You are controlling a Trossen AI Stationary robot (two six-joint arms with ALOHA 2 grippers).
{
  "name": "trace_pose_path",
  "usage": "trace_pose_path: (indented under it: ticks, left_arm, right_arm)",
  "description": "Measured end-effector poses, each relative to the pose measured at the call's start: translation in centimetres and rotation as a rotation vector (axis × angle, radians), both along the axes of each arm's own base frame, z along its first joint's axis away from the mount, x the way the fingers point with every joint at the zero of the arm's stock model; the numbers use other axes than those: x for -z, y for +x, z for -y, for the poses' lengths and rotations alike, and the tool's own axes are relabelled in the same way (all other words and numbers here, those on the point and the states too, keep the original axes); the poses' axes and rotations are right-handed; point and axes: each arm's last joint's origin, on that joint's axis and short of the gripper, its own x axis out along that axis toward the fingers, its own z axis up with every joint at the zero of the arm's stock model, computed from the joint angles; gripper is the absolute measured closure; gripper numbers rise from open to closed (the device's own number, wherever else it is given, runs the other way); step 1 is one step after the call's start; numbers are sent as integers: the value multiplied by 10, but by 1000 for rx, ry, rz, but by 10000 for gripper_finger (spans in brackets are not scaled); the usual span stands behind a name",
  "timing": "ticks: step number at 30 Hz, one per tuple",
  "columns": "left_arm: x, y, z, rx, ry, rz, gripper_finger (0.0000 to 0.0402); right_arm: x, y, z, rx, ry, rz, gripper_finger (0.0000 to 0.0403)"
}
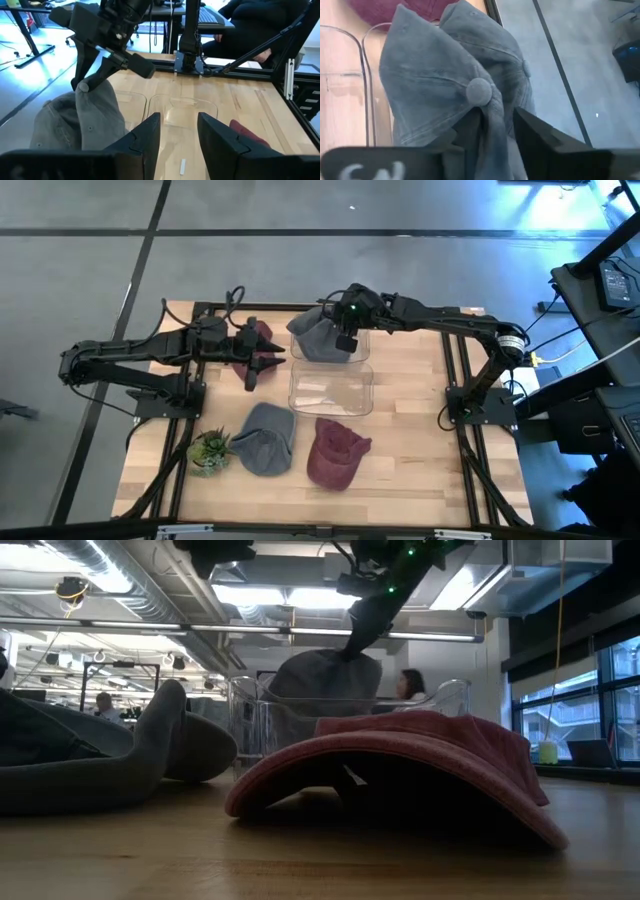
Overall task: Pick & Place hat
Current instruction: Put the top gray cap into the top transparent bin
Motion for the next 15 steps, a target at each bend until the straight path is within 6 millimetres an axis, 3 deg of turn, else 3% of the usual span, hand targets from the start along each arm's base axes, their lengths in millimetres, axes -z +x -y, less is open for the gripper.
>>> trace_pose_path:
  ticks: [6, 15]
  left_arm:
    - [3, -1, 0, 1, -5, -27, 277]
    - [4, -1, 0, 1, -9, -47, 275]
  right_arm:
    - [-2, 0, 2, 38, -50, 4, 239]
    - [-8, 0, 2, 53, -40, 11, 234]
